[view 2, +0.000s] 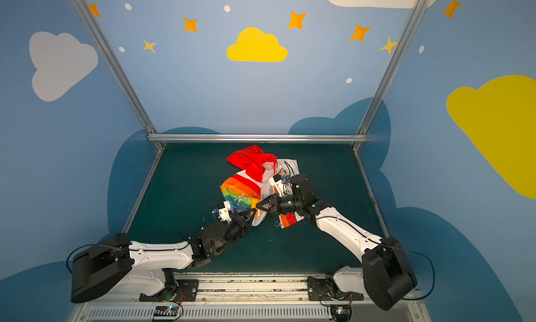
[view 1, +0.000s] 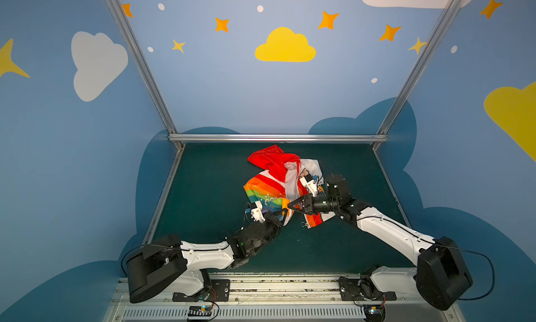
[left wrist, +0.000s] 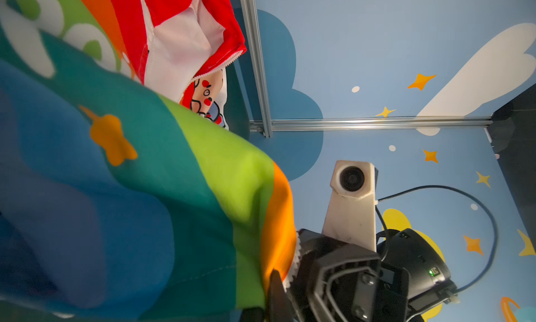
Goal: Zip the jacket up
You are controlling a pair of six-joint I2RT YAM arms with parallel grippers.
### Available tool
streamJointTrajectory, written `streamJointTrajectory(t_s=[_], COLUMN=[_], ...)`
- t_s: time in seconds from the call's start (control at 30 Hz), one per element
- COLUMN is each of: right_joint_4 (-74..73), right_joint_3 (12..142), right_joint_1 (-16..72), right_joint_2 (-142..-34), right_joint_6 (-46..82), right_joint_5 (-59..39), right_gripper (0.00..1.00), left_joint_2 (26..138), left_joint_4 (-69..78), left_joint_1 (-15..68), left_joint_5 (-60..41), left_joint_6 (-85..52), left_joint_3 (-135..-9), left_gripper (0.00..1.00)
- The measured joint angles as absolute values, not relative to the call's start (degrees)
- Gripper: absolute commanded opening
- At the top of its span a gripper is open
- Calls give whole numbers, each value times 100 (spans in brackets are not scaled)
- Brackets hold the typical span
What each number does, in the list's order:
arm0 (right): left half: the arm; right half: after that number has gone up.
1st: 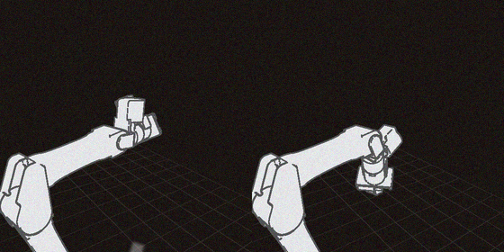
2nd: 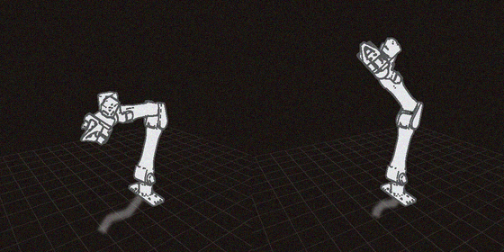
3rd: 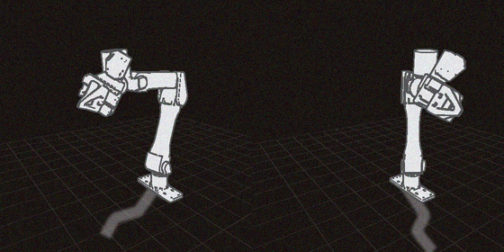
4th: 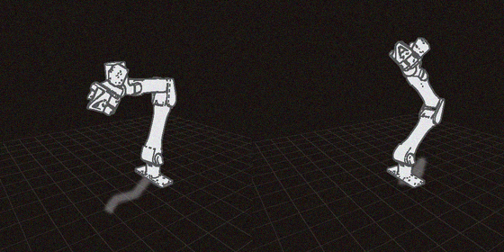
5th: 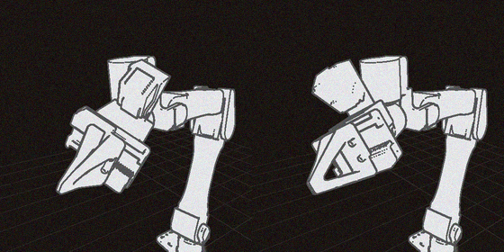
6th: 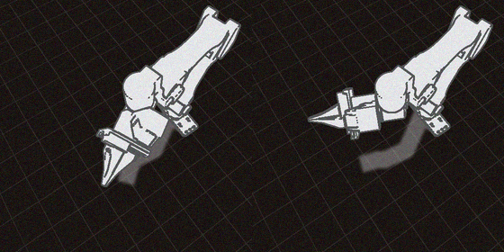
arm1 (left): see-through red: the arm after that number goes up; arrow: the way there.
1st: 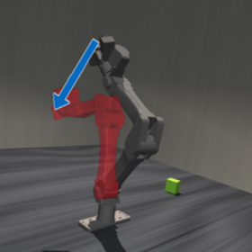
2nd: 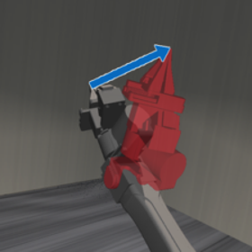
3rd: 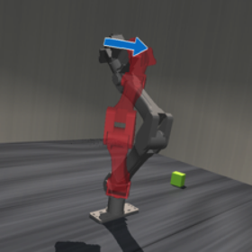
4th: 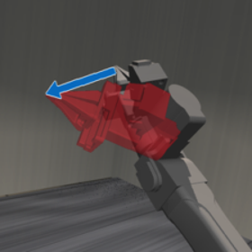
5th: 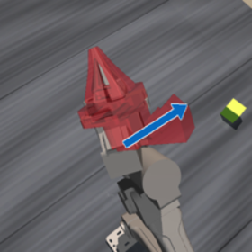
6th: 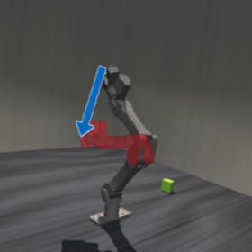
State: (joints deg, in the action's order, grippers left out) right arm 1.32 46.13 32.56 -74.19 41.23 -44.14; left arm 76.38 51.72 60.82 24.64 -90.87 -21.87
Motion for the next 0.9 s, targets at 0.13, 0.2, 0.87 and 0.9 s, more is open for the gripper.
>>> streamJointTrajectory(t_s=[0.13,0.2,0.87,0.9], right_joint_4=[1041,1697,3782,3756], right_joint_3=[4703,4772,5548,5575], right_joint_1=[3131,3081,3133,3144], right_joint_2=[-7008,-6755,-9271,-9310], right_joint_6=[3771,3588,2497,2480], right_joint_5=[-3557,-2853,-434,-454], right_gripper=[65,65,55,54], left_joint_2=[7391,7205,6932,6965], left_joint_4=[4847,4650,4154,4156], left_joint_1=[6034,5999,5859,5859], left_joint_5=[2552,2591,2635,2633], left_joint_6=[-9144,-9142,-9131,-9133], left_joint_3=[-2080,-2021,-1890,-1892], left_gripper=[3,3,3,3])
